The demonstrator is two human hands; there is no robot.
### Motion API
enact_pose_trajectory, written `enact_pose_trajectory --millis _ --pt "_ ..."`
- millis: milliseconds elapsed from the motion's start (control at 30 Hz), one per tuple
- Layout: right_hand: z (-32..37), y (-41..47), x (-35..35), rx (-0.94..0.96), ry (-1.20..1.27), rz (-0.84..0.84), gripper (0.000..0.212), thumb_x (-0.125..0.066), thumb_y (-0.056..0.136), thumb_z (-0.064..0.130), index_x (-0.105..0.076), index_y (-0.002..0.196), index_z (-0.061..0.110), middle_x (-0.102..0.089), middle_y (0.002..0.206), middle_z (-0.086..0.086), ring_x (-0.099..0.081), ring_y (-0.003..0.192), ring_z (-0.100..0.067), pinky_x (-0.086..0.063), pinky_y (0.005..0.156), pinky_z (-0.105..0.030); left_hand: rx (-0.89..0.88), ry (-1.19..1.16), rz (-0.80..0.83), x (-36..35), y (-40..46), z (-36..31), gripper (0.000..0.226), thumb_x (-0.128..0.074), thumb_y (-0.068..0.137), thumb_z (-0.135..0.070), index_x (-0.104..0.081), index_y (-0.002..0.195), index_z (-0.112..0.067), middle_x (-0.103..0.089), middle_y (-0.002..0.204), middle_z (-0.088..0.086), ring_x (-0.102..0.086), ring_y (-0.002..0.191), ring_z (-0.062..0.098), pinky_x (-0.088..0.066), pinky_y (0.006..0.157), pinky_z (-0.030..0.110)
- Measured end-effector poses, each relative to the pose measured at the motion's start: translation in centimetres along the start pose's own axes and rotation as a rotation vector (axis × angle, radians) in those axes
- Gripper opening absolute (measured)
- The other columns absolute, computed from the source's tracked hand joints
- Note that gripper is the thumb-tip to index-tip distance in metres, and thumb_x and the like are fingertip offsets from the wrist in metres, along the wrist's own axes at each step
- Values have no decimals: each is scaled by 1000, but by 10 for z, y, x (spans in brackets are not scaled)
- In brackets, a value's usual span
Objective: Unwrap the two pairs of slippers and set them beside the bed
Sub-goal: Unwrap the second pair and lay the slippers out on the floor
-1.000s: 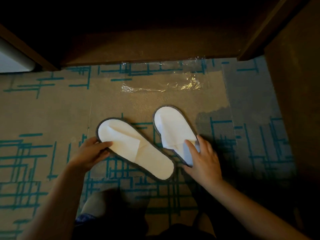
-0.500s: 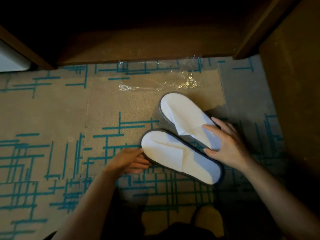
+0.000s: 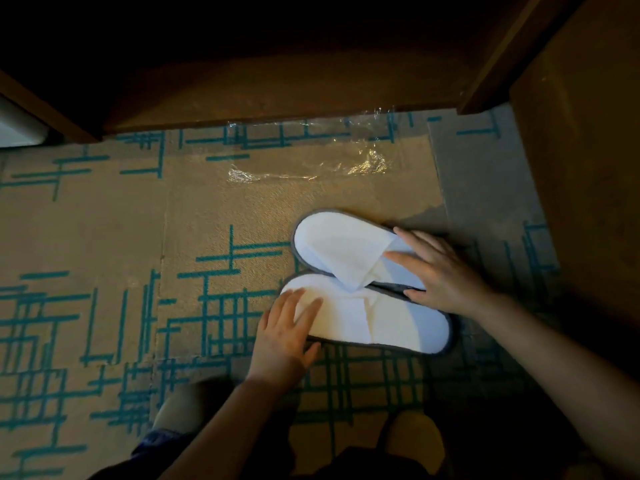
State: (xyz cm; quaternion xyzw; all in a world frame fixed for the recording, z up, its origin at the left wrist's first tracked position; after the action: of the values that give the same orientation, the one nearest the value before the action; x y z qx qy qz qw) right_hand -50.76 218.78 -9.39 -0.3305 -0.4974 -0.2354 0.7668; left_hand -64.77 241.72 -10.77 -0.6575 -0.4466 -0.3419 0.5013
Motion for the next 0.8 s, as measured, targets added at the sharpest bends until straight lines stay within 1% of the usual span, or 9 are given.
enact_pose_trajectory --millis 100,200,300,367,433,500,600,700,800 --pt "0 -3 -7 62 14 64 62 -72 72 16 -52 130 24 -34 151 -8 -34 138 -27 -39 107 -48 -70 -26 -99 -1 -10 -6 71 -64 64 -49 -48 128 -22 -54 125 10 -45 116 25 -53 85 42" --pt "3 -8 -11 67 17 36 56 -60 77 9 -53 129 25 -39 149 -6 -34 139 -25 -34 110 -48 -97 -68 -251 10 -10 -5 60 -56 69 -50 -51 121 -20 -51 118 4 -44 105 18 -50 77 36" --pt "9 -8 -11 15 51 -72 45 -56 80 12 -58 124 23 -45 144 -7 -39 135 -27 -36 106 -50 -98 -101 -340 25 1 0 60 -59 71 -46 -50 123 -18 -48 123 7 -44 110 22 -46 87 40" --pt "14 -6 -14 -12 70 -113 44 -62 80 9 -60 123 20 -49 141 -11 -42 133 -29 -38 103 -48 -115 -63 -247 31 14 -1 74 -57 71 -51 -38 136 -23 -37 142 11 -30 130 27 -33 103 45" --pt "16 -3 -17 -63 92 -112 49 -61 81 0 -58 126 19 -47 143 -12 -40 135 -31 -40 105 -48 -142 -9 -42 30 27 -2 91 -54 71 -60 -8 145 -34 0 157 7 1 143 26 -10 114 52" --pt "15 1 -14 -99 111 -108 51 -56 82 -2 -56 128 18 -44 145 -12 -36 137 -30 -38 107 -50 -139 85 150 23 37 0 104 -54 69 -67 15 142 -40 33 147 -2 25 141 22 12 113 52" --pt "17 2 -5 -136 124 -45 49 -55 87 26 -46 136 25 -27 155 -6 -20 144 -23 -26 113 -51 -145 192 256 19 47 6 114 -56 62 -74 20 140 -41 43 140 -3 33 135 19 21 105 51" --pt "32 -8 -12 -112 92 206 88 -58 74 62 -15 147 36 9 159 2 13 146 -18 1 116 -46 -216 188 260 21 51 14 118 -58 58 -75 24 138 -43 37 148 -2 30 138 21 22 106 51" --pt "45 -15 -24 -69 44 270 112 -65 61 68 1 147 38 19 158 1 24 142 -16 11 110 -45 -234 195 233 30 55 29 124 -60 55 -75 37 127 -48 41 145 -1 34 136 20 18 110 53"
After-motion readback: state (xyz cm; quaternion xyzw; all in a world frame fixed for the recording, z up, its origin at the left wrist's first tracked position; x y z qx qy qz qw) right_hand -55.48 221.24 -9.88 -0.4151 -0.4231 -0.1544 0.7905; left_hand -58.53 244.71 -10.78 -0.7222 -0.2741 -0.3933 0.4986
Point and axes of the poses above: each hand's wrist, its own y-axis towards the middle knuckle, its own x-axis out of the back of the hand, z = x × y, the point moved 4 cm from there along y, towards the middle knuckle
